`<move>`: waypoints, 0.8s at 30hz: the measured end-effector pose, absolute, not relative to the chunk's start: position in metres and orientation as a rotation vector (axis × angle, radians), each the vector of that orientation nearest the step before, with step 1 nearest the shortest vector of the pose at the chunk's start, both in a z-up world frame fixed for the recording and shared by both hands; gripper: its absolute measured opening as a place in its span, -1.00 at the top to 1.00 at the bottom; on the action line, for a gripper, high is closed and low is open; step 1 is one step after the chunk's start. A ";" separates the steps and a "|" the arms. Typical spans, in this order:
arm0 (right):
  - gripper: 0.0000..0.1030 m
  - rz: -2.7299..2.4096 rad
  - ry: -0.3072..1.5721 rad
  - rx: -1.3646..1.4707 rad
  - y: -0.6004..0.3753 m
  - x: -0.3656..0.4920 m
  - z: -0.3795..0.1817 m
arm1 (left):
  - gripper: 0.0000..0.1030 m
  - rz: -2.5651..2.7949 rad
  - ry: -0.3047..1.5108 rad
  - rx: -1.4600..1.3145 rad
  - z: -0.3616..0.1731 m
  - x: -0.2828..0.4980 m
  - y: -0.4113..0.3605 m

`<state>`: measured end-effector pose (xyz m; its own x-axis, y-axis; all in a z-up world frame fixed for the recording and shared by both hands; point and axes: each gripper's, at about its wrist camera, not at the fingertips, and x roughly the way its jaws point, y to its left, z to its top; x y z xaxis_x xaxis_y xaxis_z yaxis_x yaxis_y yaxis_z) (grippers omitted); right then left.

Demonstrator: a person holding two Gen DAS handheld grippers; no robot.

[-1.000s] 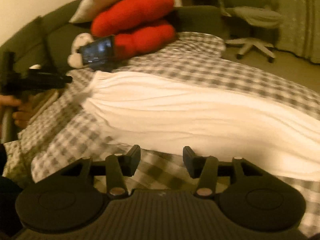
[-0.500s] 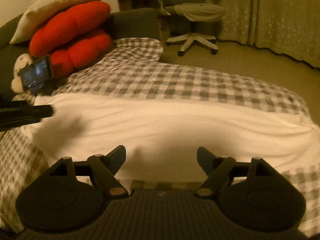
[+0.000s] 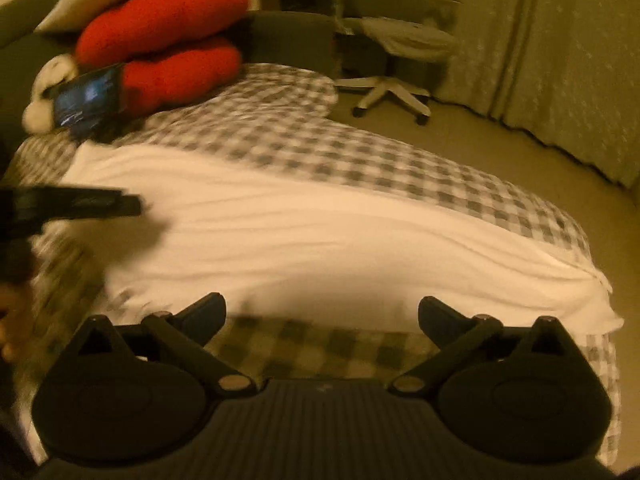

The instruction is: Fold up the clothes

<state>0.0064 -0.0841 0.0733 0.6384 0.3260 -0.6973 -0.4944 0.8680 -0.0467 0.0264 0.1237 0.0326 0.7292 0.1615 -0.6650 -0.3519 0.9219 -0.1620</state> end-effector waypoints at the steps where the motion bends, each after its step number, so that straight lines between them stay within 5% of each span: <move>1: -1.00 0.486 0.735 -0.246 -0.084 0.001 0.076 | 0.11 0.280 0.703 -0.289 0.033 0.025 0.124; 24: -1.00 0.675 0.505 -0.105 -0.127 -0.020 0.121 | -0.03 0.238 0.635 -0.205 0.035 0.041 0.098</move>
<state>-0.0199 -0.1271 0.1211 0.6655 0.5718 -0.4798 -0.6218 0.7803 0.0675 0.0411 0.0976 0.0352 0.7795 0.1556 -0.6067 -0.2808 0.9527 -0.1164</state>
